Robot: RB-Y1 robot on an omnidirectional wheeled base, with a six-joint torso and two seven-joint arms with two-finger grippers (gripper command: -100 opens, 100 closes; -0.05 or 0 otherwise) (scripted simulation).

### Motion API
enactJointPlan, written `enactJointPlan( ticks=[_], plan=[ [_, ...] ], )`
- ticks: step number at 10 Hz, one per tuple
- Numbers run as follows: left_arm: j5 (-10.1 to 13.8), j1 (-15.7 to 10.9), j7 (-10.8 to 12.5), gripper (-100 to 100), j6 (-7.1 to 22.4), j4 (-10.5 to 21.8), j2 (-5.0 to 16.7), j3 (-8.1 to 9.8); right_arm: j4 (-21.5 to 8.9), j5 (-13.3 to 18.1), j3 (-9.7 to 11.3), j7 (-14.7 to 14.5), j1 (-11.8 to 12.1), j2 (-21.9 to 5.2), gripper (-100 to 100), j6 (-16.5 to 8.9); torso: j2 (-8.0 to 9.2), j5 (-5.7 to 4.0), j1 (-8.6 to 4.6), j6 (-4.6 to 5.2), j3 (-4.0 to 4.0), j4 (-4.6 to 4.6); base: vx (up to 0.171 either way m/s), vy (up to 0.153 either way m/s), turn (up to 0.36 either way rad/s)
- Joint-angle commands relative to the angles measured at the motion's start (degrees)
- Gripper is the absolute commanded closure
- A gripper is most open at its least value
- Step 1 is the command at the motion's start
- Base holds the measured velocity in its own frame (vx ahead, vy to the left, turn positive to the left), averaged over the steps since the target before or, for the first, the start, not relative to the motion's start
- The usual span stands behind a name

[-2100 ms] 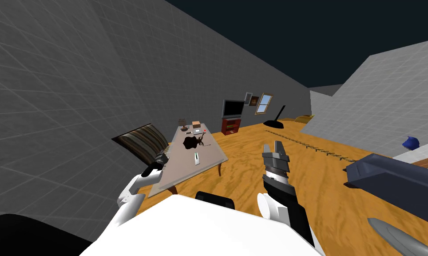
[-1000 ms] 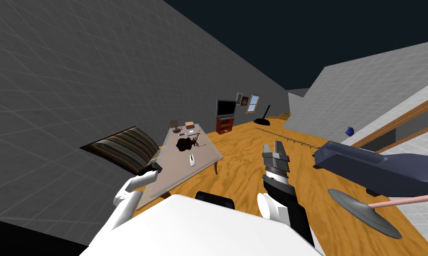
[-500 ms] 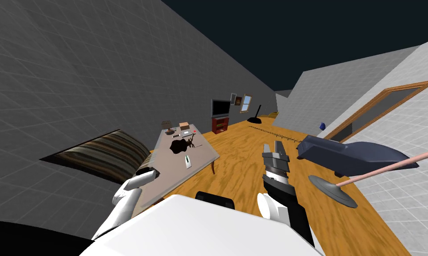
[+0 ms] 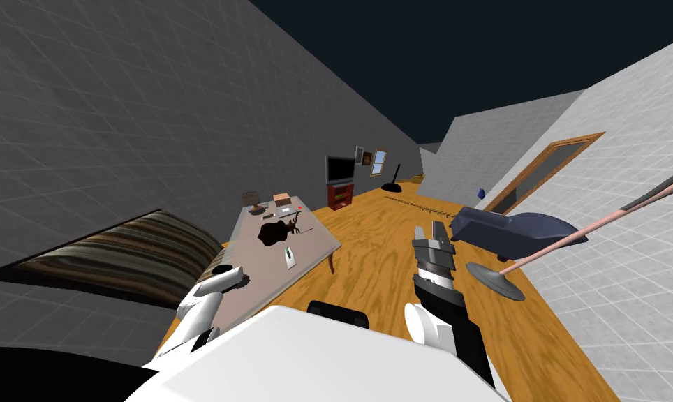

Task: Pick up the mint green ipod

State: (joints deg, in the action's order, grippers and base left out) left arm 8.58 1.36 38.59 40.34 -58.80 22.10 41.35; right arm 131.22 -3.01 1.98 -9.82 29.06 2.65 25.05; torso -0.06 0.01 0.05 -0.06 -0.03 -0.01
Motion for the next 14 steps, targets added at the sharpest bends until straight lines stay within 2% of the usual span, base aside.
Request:
enactJointPlan(
  ticks=[1, 2, 3, 4, 5, 6, 8, 9, 12, 13, 14],
  plan=[
    [0.3, -1.7, 0.8, -100, 2.9, 2.9, 1.1, 1.31, 0.0, 0.0, 0.0, 0.0, 0.0, 0.0, 0, 0.0, 0.0, 0.0, 0.0, 0.0, 0.0, 0.0, 0.01, 0.005, -0.231],
    [0.3, -1.7, 0.8, -100, 2.9, 4.8, 1.1, 1.31, 0.0, 0.0, 0.0, 0.0, 0.0, 0.0, 0, 0.0, -0.02, -0.01, 0.0, 0.06, -0.01, 0.01, 0.012, 0.011, -0.109],
    [0.6, -3.3, 1.3, -100, 5.1, 6.3, 2.2, 2.34, 0.0, 0.0, 0.0, 0.0, 0.0, 0.0, 0, 0.0, -0.01, 0.0, 0.01, -0.01, -0.01, 0.0, 0.017, 0.011, -0.196],
    [0.6, -3.3, 1.3, -100, 5.1, 7.7, 2.2, 2.34, 0.0, 0.0, 0.0, 0.0, 0.0, 0.0, 0, 0.0, -0.03, 0.0, 0.02, 0.04, -0.02, 0.0, 0.016, 0.016, -0.104],
    [0.8, -4.8, 1.8, -100, 7.1, 9.5, 3.3, 3.28, 0.0, 0.0, 0.0, 0.0, 0.0, 0.0, 0, 0.0, -0.03, 0.01, 0.03, -0.01, -0.02, -0.01, 0.022, 0.014, -0.202],
    [0.8, -4.8, 1.8, -100, 7.1, 11.3, 3.3, 3.28, 0.0, 0.0, 0.0, 0.0, 0.0, 0.0, 0, 0.0, -0.06, 0.0, 0.03, 0.04, -0.03, 0.0, 0.022, 0.018, -0.117],
    [1.2, -7.7, 2.6, -100, 10.4, 15.8, 5.5, 4.9, 0.0, 0.0, 0.0, 0.0, 0.0, 0.0, 0, 0.0, -0.08, 0.0, 0.03, 0.03, -0.04, -0.01, 0.025, 0.02, -0.26],
    [1.2, -7.7, 2.6, -100, 10.7, 17.3, 5.5, 4.9, 0.0, 0.0, 0.0, 0.0, 0.0, 0.0, 0, 0.0, -0.09, 0.0, 0.05, 0.05, -0.05, -0.01, 0.023, 0.027, -0.114],
    [1.5, -10.5, 3.1, -100, 13.8, 22.4, 7.6, 6.2, 0.0, 0.0, 0.0, 0.0, 0.0, 0.0, 0, 0.0, -0.08, 0.01, 0.03, -0.03, -0.05, -0.02, 0.027, 0.017, -0.153],
    [1.5, -10.5, 3.1, -100, 13.8, 22.7, 7.6, 6.2, 0.0, 0.0, 0.0, 0.0, 0.0, 0.0, 0, 0.0, -0.09, 0.0, 0.01, 0.02, -0.05, -0.01, 0.022, 0.019, -0.088],
    [1.6, -11.8, 3.2, -100, 15.1, 25.1, 8.5, 6.73, 0.0, 0.0, 0.0, 0.0, 0.0, 0.0, 0, 0.0, -0.07, 0.0, 0.02, -0.03, -0.04, -0.02, 0.022, 0.019, -0.158]
  ],
)
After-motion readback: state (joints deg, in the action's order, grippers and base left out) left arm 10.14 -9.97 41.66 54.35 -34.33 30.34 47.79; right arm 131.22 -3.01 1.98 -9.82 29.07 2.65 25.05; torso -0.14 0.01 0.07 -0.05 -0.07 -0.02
